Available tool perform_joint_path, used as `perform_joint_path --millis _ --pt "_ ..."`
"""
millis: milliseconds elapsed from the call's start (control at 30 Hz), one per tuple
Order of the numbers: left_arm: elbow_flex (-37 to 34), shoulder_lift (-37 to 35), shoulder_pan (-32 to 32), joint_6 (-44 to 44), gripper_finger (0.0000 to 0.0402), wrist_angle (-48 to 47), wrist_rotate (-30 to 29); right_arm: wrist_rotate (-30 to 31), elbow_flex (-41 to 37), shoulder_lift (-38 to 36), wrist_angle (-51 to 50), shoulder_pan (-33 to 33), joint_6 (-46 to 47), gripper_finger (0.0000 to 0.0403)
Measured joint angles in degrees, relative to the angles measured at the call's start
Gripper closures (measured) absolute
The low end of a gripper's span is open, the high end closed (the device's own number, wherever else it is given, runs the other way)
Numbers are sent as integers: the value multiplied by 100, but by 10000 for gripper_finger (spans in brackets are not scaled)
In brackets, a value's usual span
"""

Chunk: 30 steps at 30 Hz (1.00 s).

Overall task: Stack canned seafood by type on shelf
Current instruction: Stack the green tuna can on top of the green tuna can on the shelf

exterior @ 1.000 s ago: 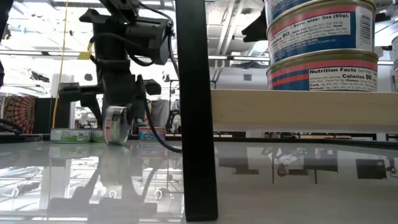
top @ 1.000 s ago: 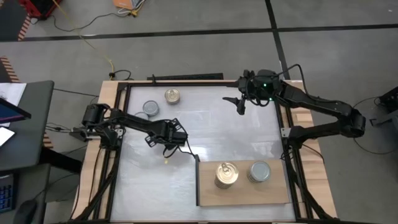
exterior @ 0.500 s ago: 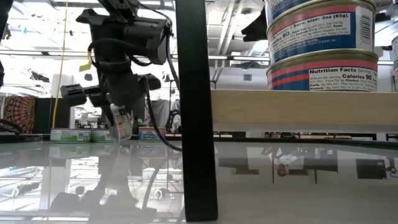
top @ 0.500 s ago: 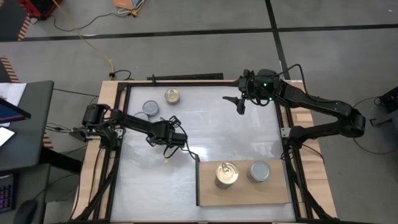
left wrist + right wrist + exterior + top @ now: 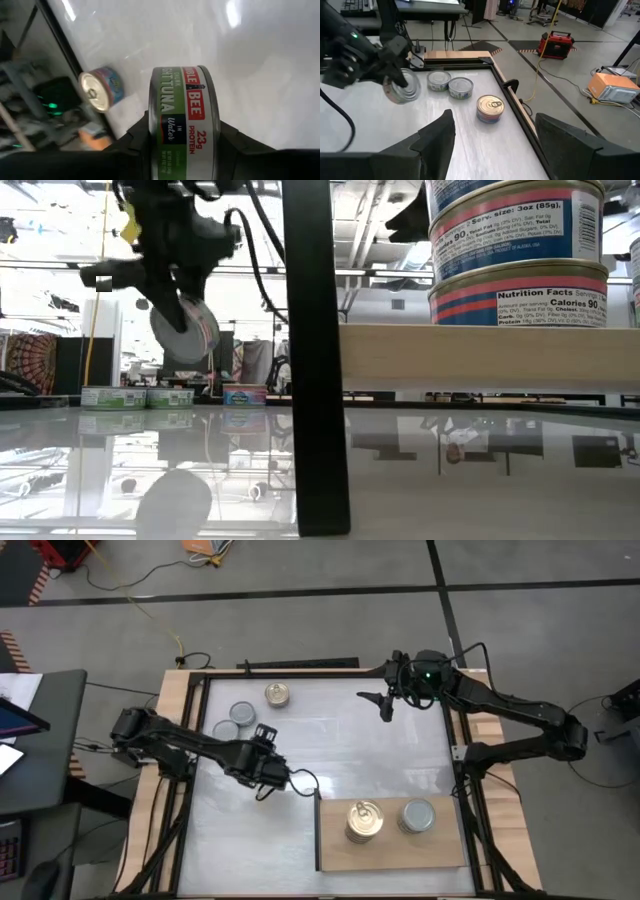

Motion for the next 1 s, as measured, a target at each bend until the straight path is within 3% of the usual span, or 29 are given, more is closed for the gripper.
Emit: perform_joint_path --millis 167,300,600,1000 --pt "0 -330 -302 -1180 276 90 115 1 0 0 24 0 44 101" --pt "0 -563 -514 -1625 277 346 93 4 2 2 49 0 143 101" --pt "0 -1251 -724 -1679 277 1333 168 13 9 344 179 -6 0 101" --pt "0 -1977 -499 -1796 276 3499 1369 19 9 392 438 -448 -14 101"
